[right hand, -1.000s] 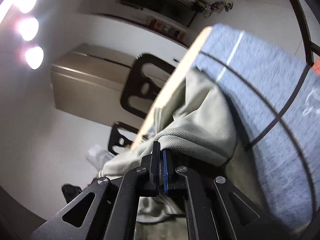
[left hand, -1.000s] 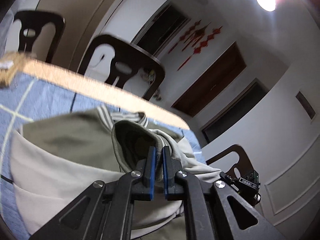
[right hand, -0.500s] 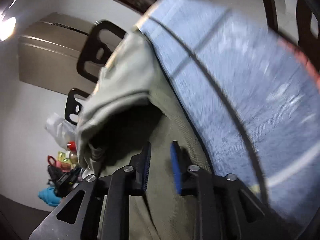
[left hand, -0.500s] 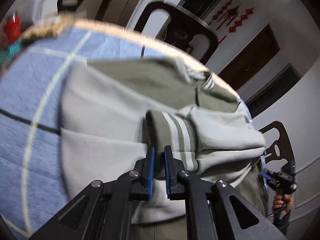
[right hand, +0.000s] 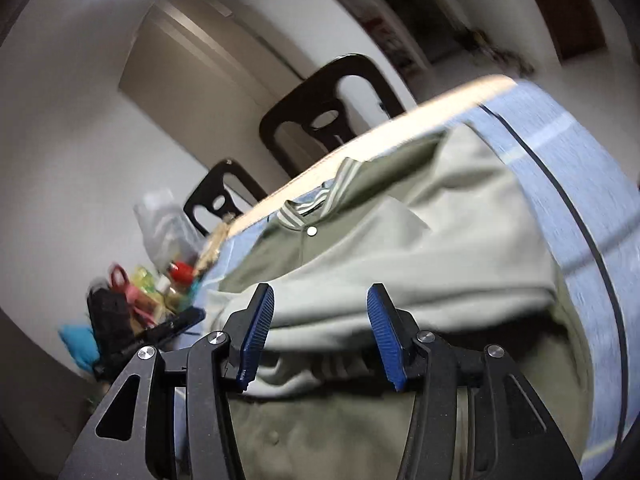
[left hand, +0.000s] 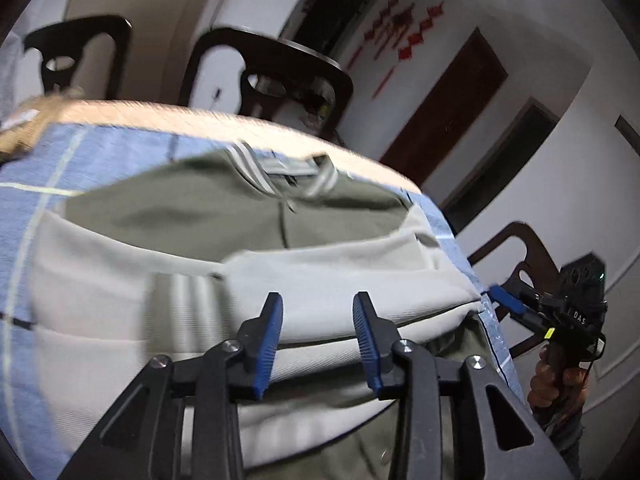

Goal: Fold large clothes

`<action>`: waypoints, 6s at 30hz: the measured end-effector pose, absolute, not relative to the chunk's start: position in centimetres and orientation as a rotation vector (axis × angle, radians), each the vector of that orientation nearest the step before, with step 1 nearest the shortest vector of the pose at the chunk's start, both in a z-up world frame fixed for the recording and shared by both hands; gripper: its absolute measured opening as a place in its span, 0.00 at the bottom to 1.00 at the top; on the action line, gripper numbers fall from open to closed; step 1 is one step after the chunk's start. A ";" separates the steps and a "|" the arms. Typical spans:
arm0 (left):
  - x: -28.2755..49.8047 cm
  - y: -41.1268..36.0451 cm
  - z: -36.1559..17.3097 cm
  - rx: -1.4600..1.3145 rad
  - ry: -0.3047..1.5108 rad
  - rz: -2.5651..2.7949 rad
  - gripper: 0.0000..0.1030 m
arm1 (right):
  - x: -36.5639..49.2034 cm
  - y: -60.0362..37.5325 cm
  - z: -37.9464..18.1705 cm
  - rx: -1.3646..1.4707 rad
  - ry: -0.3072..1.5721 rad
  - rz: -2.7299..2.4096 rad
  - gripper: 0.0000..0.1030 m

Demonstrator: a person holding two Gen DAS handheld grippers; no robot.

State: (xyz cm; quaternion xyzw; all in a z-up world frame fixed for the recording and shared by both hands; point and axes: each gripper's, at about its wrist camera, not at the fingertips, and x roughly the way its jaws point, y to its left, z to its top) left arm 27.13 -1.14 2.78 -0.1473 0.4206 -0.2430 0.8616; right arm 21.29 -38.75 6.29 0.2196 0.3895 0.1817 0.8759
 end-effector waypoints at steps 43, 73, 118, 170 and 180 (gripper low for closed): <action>19.9 11.3 -1.4 -0.223 0.880 -0.110 0.44 | 17.5 -34.9 2.5 0.089 0.900 0.263 0.38; 6.5 10.1 -1.1 -0.195 0.905 -0.221 0.59 | 0.3 -44.0 3.0 0.219 0.927 0.179 0.60; -3.1 11.9 -4.7 -0.572 1.016 -0.443 0.35 | -7.1 -48.2 -1.5 0.562 1.044 0.506 0.57; 30.5 15.3 6.0 -0.817 0.668 -0.307 0.10 | 29.0 -46.0 10.7 0.800 0.776 0.380 0.06; 40.9 16.5 -2.7 -0.922 0.933 -0.183 0.32 | 36.6 -47.6 3.7 0.950 0.833 0.253 0.60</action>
